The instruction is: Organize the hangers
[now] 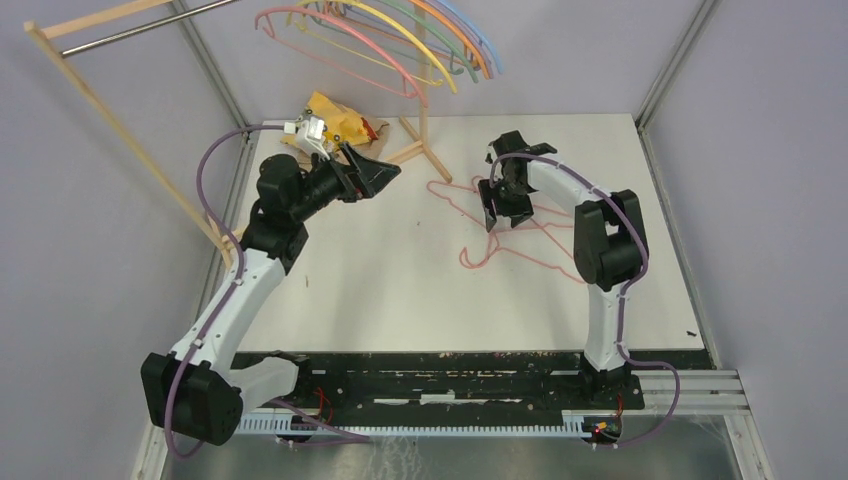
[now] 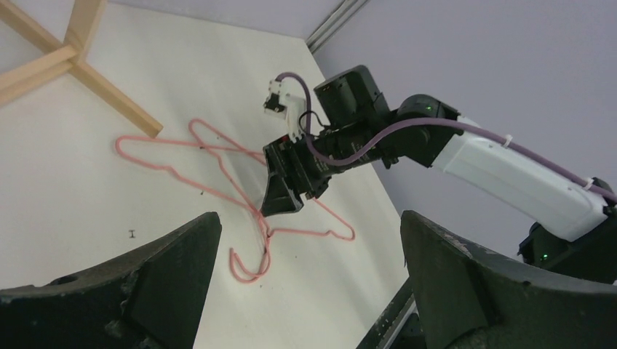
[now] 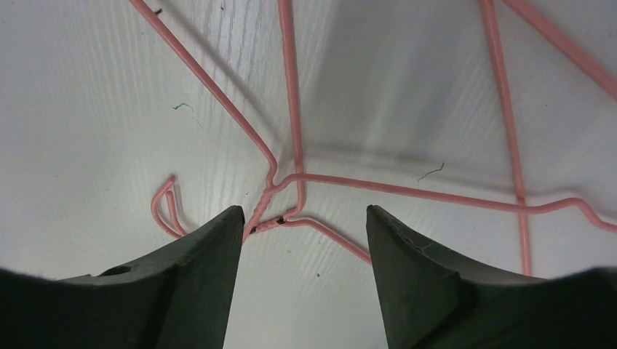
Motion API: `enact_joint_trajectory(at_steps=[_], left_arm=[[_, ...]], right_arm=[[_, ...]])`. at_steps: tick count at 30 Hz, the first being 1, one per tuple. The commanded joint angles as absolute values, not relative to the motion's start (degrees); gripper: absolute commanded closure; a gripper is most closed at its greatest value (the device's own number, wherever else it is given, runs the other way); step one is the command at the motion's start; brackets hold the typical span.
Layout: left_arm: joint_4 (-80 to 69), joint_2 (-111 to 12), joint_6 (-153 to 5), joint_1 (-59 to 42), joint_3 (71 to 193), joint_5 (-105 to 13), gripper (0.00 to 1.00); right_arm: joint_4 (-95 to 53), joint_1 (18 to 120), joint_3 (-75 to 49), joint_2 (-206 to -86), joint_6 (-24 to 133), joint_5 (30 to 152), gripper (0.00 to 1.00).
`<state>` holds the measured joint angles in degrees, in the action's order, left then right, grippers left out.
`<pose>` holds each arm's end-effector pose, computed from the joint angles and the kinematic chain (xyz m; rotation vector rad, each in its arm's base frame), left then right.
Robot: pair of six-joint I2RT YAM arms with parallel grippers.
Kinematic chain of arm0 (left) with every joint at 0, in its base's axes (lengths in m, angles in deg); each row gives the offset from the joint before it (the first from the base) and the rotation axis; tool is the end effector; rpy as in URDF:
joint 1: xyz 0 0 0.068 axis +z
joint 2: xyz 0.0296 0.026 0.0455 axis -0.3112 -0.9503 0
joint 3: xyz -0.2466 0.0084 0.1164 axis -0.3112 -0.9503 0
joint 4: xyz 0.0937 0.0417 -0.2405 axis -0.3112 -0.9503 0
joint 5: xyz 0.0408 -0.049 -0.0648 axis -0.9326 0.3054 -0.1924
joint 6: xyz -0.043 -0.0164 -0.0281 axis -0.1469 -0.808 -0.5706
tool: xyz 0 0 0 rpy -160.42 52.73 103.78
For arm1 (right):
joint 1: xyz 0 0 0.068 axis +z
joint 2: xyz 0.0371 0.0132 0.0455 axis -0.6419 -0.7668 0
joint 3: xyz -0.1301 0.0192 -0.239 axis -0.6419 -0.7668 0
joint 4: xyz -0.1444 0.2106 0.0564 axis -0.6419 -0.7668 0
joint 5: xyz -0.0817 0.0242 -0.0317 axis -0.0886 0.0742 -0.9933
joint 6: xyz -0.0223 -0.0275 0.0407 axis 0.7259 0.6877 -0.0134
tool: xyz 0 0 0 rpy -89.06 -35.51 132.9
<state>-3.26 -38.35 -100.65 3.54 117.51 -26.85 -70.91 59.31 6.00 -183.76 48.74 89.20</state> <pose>0.2497 -0.0820 0.3758 0.0351 1.7334 -1.0871 0.3980 0.1439 0.1920 -0.1980 2.9061 0.2461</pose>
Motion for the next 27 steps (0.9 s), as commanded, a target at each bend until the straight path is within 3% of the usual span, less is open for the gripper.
enact_joint_trajectory(at_steps=[1, 13, 27], left_arm=[[0.1, -37.5, -100.0, 3.7, 114.3, -24.8, 0.01], [0.3, -37.8, -100.2, 3.6, 111.2, -24.5, 0.01], [2.8, -39.2, -100.6, 3.6, 109.8, -24.4, 0.01]], right_arm=[[-69.1, 59.4, 9.5, -185.5, 52.7, 87.8, 0.29], [-65.6, 59.4, 10.6, -191.7, 56.2, 89.6, 0.29], [-62.9, 61.5, -10.7, -175.2, 46.8, 103.8, 0.33]])
